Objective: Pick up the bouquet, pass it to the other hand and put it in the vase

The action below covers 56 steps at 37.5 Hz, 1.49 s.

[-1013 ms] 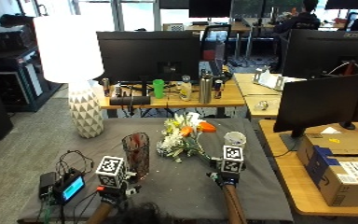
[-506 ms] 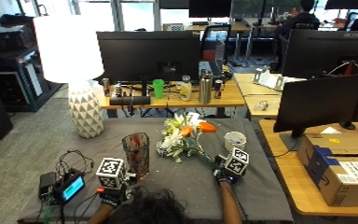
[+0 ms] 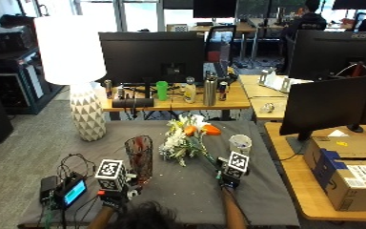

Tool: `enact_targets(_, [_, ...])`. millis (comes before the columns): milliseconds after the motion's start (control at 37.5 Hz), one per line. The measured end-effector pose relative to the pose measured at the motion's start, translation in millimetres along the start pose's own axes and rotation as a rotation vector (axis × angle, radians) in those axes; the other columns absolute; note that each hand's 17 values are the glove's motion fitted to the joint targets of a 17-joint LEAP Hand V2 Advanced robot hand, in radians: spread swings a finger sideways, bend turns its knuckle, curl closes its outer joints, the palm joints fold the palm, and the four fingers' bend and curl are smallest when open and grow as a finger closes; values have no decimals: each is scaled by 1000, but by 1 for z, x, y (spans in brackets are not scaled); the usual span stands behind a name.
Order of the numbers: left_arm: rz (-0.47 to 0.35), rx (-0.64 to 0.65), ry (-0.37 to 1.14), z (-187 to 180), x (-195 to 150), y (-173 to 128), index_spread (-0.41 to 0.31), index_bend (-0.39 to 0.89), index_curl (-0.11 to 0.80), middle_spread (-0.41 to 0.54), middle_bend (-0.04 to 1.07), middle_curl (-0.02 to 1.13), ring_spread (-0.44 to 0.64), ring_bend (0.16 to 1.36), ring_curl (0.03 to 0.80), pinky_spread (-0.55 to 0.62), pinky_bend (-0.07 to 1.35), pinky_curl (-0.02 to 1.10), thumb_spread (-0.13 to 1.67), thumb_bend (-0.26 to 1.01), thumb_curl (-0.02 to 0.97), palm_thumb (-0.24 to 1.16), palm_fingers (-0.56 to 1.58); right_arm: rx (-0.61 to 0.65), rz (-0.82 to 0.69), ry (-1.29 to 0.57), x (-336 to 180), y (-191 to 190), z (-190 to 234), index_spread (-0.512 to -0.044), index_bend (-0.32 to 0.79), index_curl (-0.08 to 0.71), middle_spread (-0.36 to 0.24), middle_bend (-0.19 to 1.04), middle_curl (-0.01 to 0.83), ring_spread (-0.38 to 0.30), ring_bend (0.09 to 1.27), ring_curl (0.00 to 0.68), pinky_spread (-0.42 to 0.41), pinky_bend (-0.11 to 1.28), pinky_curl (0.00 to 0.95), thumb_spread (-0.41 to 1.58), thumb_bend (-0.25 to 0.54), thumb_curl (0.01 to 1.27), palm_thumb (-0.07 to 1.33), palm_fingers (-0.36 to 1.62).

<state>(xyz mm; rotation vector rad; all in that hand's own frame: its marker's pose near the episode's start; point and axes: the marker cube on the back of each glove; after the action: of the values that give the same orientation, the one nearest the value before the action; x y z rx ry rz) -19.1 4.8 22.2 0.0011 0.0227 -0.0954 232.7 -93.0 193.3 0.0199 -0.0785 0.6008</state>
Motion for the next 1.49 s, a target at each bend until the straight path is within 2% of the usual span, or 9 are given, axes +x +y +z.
enact_targets(80, [4, 17, 4, -13, 3, 0, -92, 125, 262, 64, 177, 332, 169, 603, 302, 297, 443, 370, 1048, -23, 248, 24, 397, 38, -7, -44, -2, -10, 9, -245, 204, 317, -126, 601, 452, -150, 804, 452, -184, 616, 372, 819, 3, 498, 967, 1483])
enact_targets(293, [79, 130, 95, -70, 25, -14, -88, 124, 264, 61, 182, 335, 163, 608, 305, 276, 445, 375, 1054, -20, 253, 30, 411, 158, -45, -291, -30, 11, -56, -238, 242, 378, -156, 710, 514, -182, 893, 505, -252, 686, 422, 786, -19, 540, 978, 1458])
enact_targets(640, [188, 327, 359, -154, 88, -60, -102, 170, 293, -31, 220, 359, 95, 586, 299, 180, 364, 362, 1035, -14, 272, 103, 620, 199, -243, -942, -119, 61, -169, -235, 277, 460, -172, 768, 559, -197, 956, 532, -278, 740, 465, 775, -21, 586, 979, 1406])
enact_targets(746, [229, 312, 534, -165, 106, -78, -103, 153, 302, -54, 215, 372, 75, 572, 305, 160, 348, 368, 1018, -18, 277, 118, 642, 155, -328, -1119, -150, 72, -177, -237, 278, 478, -174, 778, 569, -198, 965, 534, -284, 747, 471, 778, -22, 597, 977, 1397])
enact_targets(880, [355, 216, 991, -188, 136, -105, -71, 98, 290, -72, 207, 385, 58, 579, 318, 127, 355, 382, 1000, 4, 297, 203, 637, 35, -492, -1367, -206, 106, -197, -239, 286, 500, -176, 784, 577, -199, 969, 535, -288, 752, 475, 774, -20, 612, 982, 1391])
enact_targets(1173, [443, 363, 1169, -194, 128, -144, -69, 100, 260, -115, 195, 386, -34, 597, 318, 52, 356, 381, 987, 16, 334, 391, 706, -63, -584, -1412, -260, 135, -204, -233, 287, 541, -178, 796, 592, -200, 977, 535, -284, 757, 483, 771, -23, 638, 976, 1383])
enact_targets(1279, [391, 301, 1298, -214, 136, -124, -169, 180, 290, -209, 193, 384, -187, 581, 311, -131, 423, 384, 1039, 86, 363, 554, 1092, 81, -777, -1415, -274, 131, -205, -233, 284, 553, -178, 797, 595, -200, 980, 535, -284, 759, 484, 769, -21, 649, 978, 1381])
enact_targets(1306, [376, 273, 1330, -220, 139, -117, -167, 142, 284, -210, 179, 383, -183, 574, 312, -123, 409, 381, 1030, 71, 360, 549, 1016, 101, -811, -1419, -277, 130, -204, -233, 283, 555, -179, 797, 596, -200, 981, 535, -283, 759, 484, 769, -22, 651, 978, 1380])
enact_targets(1493, [397, 207, 1405, -233, 136, -107, -246, 122, 314, -306, 385, 477, -329, 699, 387, -333, 478, 427, 1155, 111, 370, 655, 1415, -130, -697, -1347, -280, 140, -196, -233, 280, 572, -179, 800, 601, -200, 987, 536, -287, 739, 480, 768, -23, 663, 977, 1374])
